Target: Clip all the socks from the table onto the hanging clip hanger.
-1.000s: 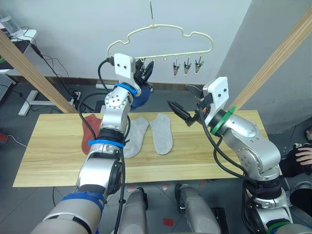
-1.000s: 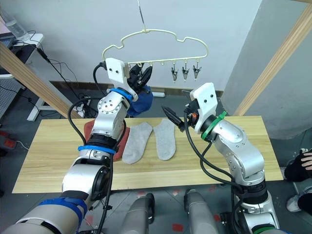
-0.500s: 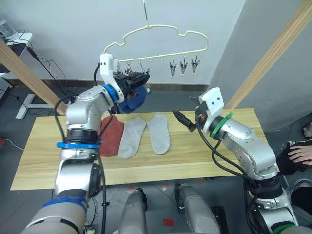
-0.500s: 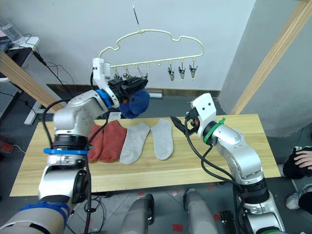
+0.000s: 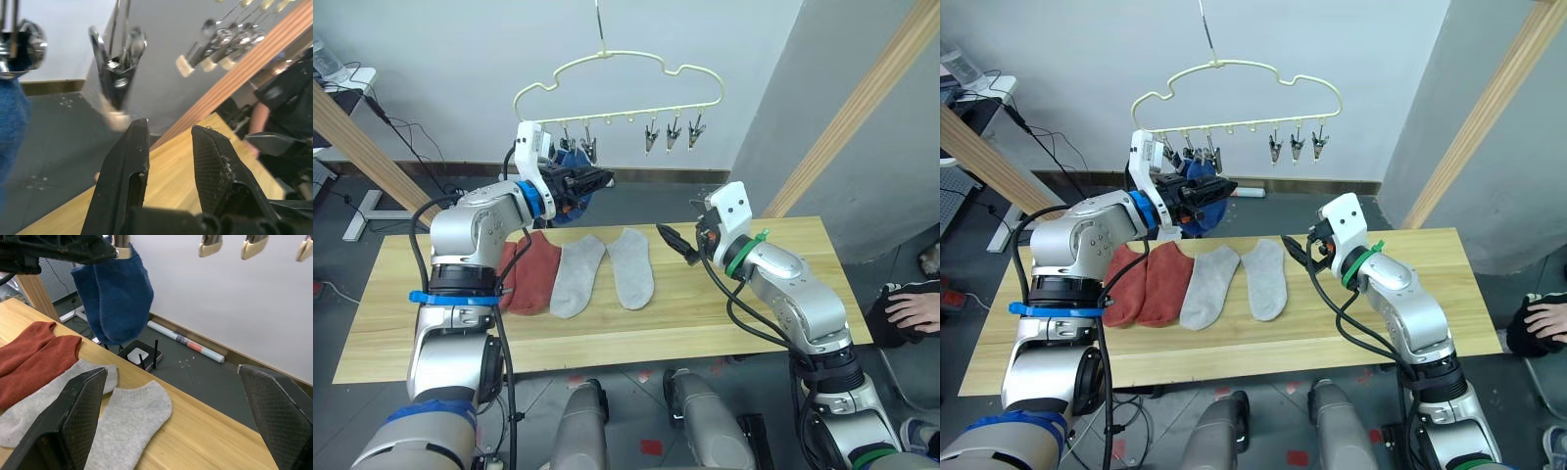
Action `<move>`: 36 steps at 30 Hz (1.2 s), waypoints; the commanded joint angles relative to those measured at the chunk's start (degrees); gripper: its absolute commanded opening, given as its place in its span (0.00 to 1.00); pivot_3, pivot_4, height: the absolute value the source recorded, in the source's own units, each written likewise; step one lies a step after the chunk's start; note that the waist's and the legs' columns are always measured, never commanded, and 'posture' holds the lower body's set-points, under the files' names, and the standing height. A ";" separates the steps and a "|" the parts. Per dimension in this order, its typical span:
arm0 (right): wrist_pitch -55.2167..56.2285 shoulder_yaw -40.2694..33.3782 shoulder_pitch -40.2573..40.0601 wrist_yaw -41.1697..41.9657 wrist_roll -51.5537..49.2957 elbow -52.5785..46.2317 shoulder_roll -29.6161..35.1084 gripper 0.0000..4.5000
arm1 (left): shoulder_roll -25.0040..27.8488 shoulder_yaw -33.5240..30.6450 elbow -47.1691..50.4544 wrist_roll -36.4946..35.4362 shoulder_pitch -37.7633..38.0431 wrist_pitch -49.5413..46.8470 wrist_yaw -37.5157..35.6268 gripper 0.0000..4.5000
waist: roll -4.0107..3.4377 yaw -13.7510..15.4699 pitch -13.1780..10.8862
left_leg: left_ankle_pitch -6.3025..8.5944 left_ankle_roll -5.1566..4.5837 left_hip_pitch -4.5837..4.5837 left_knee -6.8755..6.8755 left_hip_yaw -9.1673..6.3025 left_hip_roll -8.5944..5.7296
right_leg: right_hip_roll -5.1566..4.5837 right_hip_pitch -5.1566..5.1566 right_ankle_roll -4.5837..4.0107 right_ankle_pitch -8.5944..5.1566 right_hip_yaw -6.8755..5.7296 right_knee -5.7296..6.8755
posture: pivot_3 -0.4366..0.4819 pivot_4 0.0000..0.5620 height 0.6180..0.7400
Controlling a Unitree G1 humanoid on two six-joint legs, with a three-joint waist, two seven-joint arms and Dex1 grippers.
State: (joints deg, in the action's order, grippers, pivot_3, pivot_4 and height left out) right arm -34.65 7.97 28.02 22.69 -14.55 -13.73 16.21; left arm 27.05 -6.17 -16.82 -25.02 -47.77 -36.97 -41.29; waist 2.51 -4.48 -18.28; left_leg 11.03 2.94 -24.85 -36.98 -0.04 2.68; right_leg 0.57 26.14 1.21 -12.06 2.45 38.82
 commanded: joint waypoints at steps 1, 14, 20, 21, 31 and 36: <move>2.80 -2.16 0.75 1.42 -2.12 -6.82 -0.38 1.00 | -3.06 -1.81 6.89 4.46 2.68 10.52 8.39 0.34 | 0.00 0.01 0.00 | 0.00 0.00 0.00 0.00 -0.01 0.01 | 0.00 0.00 0.00 0.00 0.00 0.00 | 0.37 0.49 1.00; -2.35 -4.13 2.50 5.90 -10.16 -18.49 3.81 1.00 | -13.65 2.02 16.79 14.48 14.50 28.65 22.37 0.27 | 0.04 0.06 0.02 | -0.01 0.00 0.01 -0.05 0.02 -0.04 | -0.04 -0.04 0.00 0.01 0.02 0.02 | 0.36 0.49 1.00; -2.71 -3.96 4.70 7.46 -11.29 -17.24 4.83 1.00 | -17.53 2.89 10.63 19.30 12.71 34.67 28.89 0.04 | 0.06 0.03 0.04 | -0.01 -0.01 0.01 -0.02 0.02 -0.05 | -0.03 -0.04 0.00 0.01 0.02 -0.02 | 0.36 0.49 1.00; -2.80 -3.95 4.94 7.67 -11.34 -17.04 5.04 1.00 | -17.83 2.91 9.78 20.05 12.25 35.24 30.00 0.04 | 0.06 0.04 0.04 | 0.00 -0.01 0.00 -0.02 0.02 -0.05 | -0.03 -0.04 0.01 0.01 0.02 -0.03 | 0.36 0.49 1.00; -3.02 -3.97 6.32 7.76 -11.60 -16.48 5.80 1.00 | -19.59 2.79 11.49 19.84 13.49 36.08 31.98 0.46 | 0.06 -0.15 0.04 | 0.00 -0.02 -0.02 -0.01 0.04 -0.06 | -0.04 -0.04 0.01 0.01 0.03 -0.07 | 0.35 0.50 1.00; -3.32 -3.64 7.69 7.69 -12.01 -16.56 5.63 1.00 | -19.07 2.15 10.23 20.50 12.33 35.54 33.51 0.70 | 0.06 -0.16 0.04 | 0.00 -0.02 -0.01 -0.01 0.04 -0.06 | -0.03 -0.04 0.01 0.01 0.03 -0.06 | 0.35 0.51 1.00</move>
State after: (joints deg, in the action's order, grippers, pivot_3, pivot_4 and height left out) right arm -38.29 4.58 34.70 30.03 -25.93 -28.78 21.75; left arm 7.70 -3.54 -7.85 -4.99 -34.30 -2.09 -8.37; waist 2.58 -4.64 -18.24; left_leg 11.03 2.92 -24.86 -36.99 0.00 2.63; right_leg 0.54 26.11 1.22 -12.05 2.48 38.76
